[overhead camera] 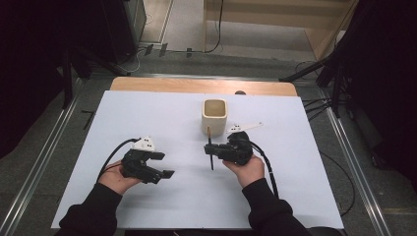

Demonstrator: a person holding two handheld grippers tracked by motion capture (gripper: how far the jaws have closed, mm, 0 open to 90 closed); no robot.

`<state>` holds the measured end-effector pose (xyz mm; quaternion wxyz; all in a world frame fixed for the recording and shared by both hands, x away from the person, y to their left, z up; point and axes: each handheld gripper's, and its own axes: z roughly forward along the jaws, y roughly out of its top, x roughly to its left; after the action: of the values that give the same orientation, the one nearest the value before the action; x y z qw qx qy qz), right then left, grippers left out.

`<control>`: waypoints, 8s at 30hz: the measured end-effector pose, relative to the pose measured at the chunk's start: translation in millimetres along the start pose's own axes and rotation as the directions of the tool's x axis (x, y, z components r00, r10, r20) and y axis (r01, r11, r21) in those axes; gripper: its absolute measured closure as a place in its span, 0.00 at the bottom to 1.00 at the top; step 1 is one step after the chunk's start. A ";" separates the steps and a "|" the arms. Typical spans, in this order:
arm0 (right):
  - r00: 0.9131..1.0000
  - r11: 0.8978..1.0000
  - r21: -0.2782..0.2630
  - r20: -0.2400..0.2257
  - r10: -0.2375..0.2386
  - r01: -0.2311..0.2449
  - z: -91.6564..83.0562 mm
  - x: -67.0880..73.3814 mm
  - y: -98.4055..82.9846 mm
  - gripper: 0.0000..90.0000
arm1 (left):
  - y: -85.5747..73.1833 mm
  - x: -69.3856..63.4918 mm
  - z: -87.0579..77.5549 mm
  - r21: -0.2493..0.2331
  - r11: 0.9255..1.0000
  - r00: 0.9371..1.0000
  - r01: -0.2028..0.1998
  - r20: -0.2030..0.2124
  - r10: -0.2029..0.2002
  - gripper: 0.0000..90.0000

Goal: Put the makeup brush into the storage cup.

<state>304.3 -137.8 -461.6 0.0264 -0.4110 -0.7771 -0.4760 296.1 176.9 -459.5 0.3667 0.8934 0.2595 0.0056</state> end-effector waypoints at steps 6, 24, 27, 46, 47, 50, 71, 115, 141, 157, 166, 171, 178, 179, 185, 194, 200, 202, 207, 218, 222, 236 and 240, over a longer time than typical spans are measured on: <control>1.000 1.000 -0.018 0.008 -0.004 0.005 -4.9 -1.2 8.0 0.92 | -0.5 0.4 -0.5 -0.001 1.000 1.000 -0.003 -0.007 0.003 0.27; 0.999 0.998 -0.068 0.046 -0.016 0.019 -20.7 -4.6 39.8 0.92 | -4.3 0.9 -7.4 -0.035 0.999 0.999 -0.034 -0.024 0.034 0.27; 0.999 0.997 -0.073 0.050 -0.010 0.014 -22.3 -5.9 43.7 0.92 | -7.7 1.4 -9.4 -0.035 0.999 0.999 -0.033 -0.024 0.032 0.27; 0.996 0.993 -0.111 0.090 -0.017 0.027 -37.3 -10.2 72.0 0.92 | -23.1 4.5 -20.7 -0.072 0.997 0.999 -0.011 -0.049 0.007 0.26; 0.995 0.994 -0.109 0.094 -0.017 0.027 -37.4 -10.3 73.6 0.92 | -23.4 4.3 -20.6 -0.072 0.997 0.999 -0.010 -0.050 0.007 0.26; 0.995 0.995 -0.101 0.097 -0.015 0.025 -37.5 -12.4 79.1 0.92 | -23.6 3.4 -21.1 -0.066 0.998 0.999 -0.014 -0.051 0.010 0.26; 0.988 0.988 -0.152 0.157 -0.012 0.036 -45.3 -20.0 118.1 0.92 | -24.8 4.4 -19.5 -0.061 0.998 0.999 -0.012 -0.045 0.009 0.26; 0.954 0.975 -0.216 0.298 0.018 0.049 4.1 -63.1 111.0 0.92 | -25.5 5.2 -20.2 -0.062 0.998 0.999 -0.010 -0.036 0.007 0.26; 0.956 0.970 -0.216 0.289 -0.045 0.111 -0.6 -60.4 95.7 0.28 | -25.4 5.1 -20.3 -0.062 0.998 0.999 -0.010 -0.039 0.007 0.26; 0.960 0.980 -0.156 0.270 -0.076 0.122 -15.2 -54.7 90.7 0.27 | -25.7 5.5 -20.5 -0.063 0.998 0.999 -0.008 -0.042 0.006 0.26; 0.968 0.986 -0.134 0.240 -0.068 0.102 -22.6 -54.9 77.4 0.27 | -25.6 5.5 -20.1 -0.062 0.998 0.999 -0.010 -0.040 0.008 0.26; 0.966 0.988 -0.114 0.246 -0.078 0.109 -27.2 -55.0 68.3 0.27 | -25.4 5.2 -20.1 -0.057 0.998 0.999 -0.011 -0.041 0.009 0.26; 0.968 0.991 -0.088 0.237 -0.082 0.106 -33.5 -54.1 58.8 0.26 | -25.4 5.5 -19.7 -0.055 0.998 0.999 -0.008 -0.042 0.005 0.26; 0.967 0.991 -0.085 0.242 -0.085 0.108 -34.2 -53.7 57.4 0.26 | -25.5 5.7 -19.8 -0.057 0.998 0.999 -0.009 -0.043 0.007 0.26; 0.970 0.993 -0.069 0.229 -0.082 0.100 -38.1 -52.9 47.6 0.26 | -26.1 7.1 -21.0 -0.061 0.998 0.999 -0.001 -0.043 -0.001 0.26; 0.975 0.995 -0.037 0.208 -0.080 0.090 -40.2 -52.2 32.0 0.27 | -26.2 7.4 -20.7 -0.059 0.998 0.999 -0.001 -0.045 -0.002 0.26; 0.976 0.996 -0.019 0.203 -0.083 0.089 -42.3 -52.8 20.5 0.27 | -26.0 7.5 -21.0 -0.057 0.998 0.999 -0.001 -0.044 -0.001 0.26; 0.978 0.996 -0.024 0.196 -0.079 0.085 -42.8 -52.2 16.6 0.27 | -26.0 7.5 -20.9 -0.058 0.998 0.999 -0.002 -0.044 -0.001 0.26; 0.983 0.997 -0.011 0.168 -0.077 0.080 -42.5 -49.7 9.8 0.27 | -26.0 7.3 -20.8 -0.059 0.998 0.999 -0.004 -0.044 0.001 0.26; 0.983 0.993 0.005 0.141 -0.118 0.119 -43.4 -40.8 -4.0 0.27 | -25.9 7.4 -21.5 -0.059 0.998 0.999 -0.004 -0.044 0.001 0.26; 0.985 0.993 0.004 0.125 -0.121 0.122 -48.6 -40.5 -10.9 0.27 | -25.8 7.3 -21.6 -0.059 0.998 0.999 -0.004 -0.045 0.002 0.26; 0.980 0.987 0.043 0.116 -0.160 0.157 -62.0 -38.4 -29.7 0.24 | -25.8 7.6 -21.8 -0.059 0.998 0.999 -0.006 -0.047 0.003 0.26; 0.981 0.985 0.067 0.100 -0.166 0.160 -63.9 -37.4 -32.3 0.23 | -25.7 7.4 -22.0 -0.058 0.998 0.999 -0.006 -0.048 0.004 0.26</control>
<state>285.2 -216.2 -466.1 -0.0414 -0.3695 -0.8220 -0.4313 286.3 210.0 -461.7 0.3861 0.8827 0.2657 0.0353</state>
